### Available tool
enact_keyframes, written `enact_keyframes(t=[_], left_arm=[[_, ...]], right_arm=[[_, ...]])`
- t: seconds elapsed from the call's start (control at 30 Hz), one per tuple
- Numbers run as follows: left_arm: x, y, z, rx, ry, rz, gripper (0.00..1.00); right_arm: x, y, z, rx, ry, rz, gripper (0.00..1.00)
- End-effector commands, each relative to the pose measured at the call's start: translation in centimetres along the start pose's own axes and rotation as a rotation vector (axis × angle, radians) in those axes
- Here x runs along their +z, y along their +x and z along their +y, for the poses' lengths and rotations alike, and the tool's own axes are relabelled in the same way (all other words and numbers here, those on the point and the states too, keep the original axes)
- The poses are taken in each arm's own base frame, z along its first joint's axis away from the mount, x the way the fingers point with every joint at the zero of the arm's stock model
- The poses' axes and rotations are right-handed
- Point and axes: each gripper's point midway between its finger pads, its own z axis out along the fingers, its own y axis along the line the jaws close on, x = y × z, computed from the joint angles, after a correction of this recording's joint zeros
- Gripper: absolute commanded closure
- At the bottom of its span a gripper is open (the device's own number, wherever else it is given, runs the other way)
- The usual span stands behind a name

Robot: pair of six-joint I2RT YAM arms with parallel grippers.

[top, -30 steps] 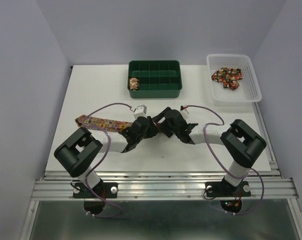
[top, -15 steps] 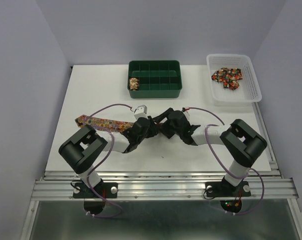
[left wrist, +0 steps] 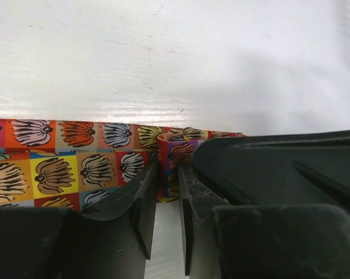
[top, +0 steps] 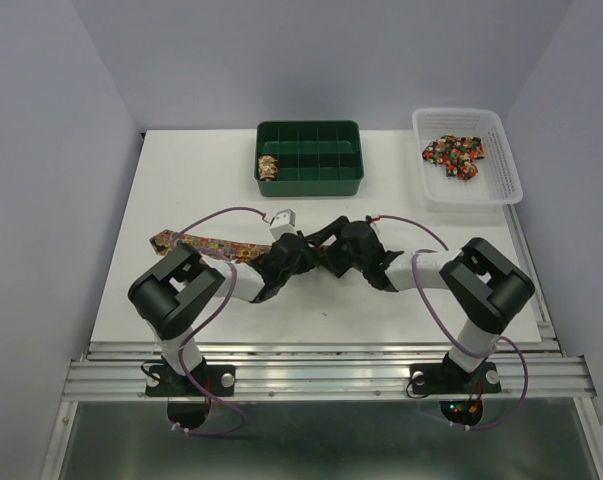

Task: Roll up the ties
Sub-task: Roll the tie

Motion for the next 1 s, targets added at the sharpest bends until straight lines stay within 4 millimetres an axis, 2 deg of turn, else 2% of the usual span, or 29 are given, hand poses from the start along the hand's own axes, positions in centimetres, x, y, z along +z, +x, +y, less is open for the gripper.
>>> enact_keyframes(t=[0.0, 0.1, 0.13, 0.3, 0.43, 0.47, 0.73, 0.8, 0.83, 0.97], left_arm=[[0.4, -1.1, -0.4, -0.007, -0.016, -0.037, 0.69], [0.5, -0.8, -0.2, 0.001, -0.029, -0.032, 0.70], [0.6, -0.7, -0.3, 0.005, -0.026, -0.026, 0.74], [0.5, -0.5, -0.3, 0.005, -0.020, -0.017, 0.74], [0.4, -0.4, -0.4, 0.000, -0.012, -0.010, 0.74], [0.3, -0.4, -0.5, 0.000, -0.007, -0.010, 0.74], [-0.1, -0.4, -0.7, -0.022, 0.004, -0.002, 0.74], [-0.2, -0.4, -0.9, -0.028, 0.011, 0.000, 0.74], [-0.3, -0.2, -0.8, -0.031, 0.010, 0.005, 0.74], [-0.5, -0.3, -0.7, -0.032, 0.006, 0.000, 0.74]], right_arm=[[-1.4, -0.2, 1.8, 0.018, -0.089, 0.013, 0.14], [-1.9, -0.5, 1.9, 0.016, -0.099, 0.007, 0.14], [-2.3, -0.6, 2.4, 0.015, -0.114, 0.005, 0.14], [-3.4, -1.8, 3.4, -0.010, -0.137, -0.042, 0.13], [-4.0, -3.8, 2.6, -0.127, -0.075, -0.101, 0.13], [-4.4, -4.7, 3.0, -0.143, -0.065, -0.141, 0.12], [-5.6, -9.4, -2.0, -0.537, 0.144, -0.240, 0.10], [-5.1, -10.0, -2.3, -0.555, 0.108, -0.215, 0.11], [-4.6, -9.6, -2.7, -0.556, 0.095, -0.176, 0.11], [-3.3, -6.8, -2.1, -0.590, -0.019, -0.018, 0.14]])
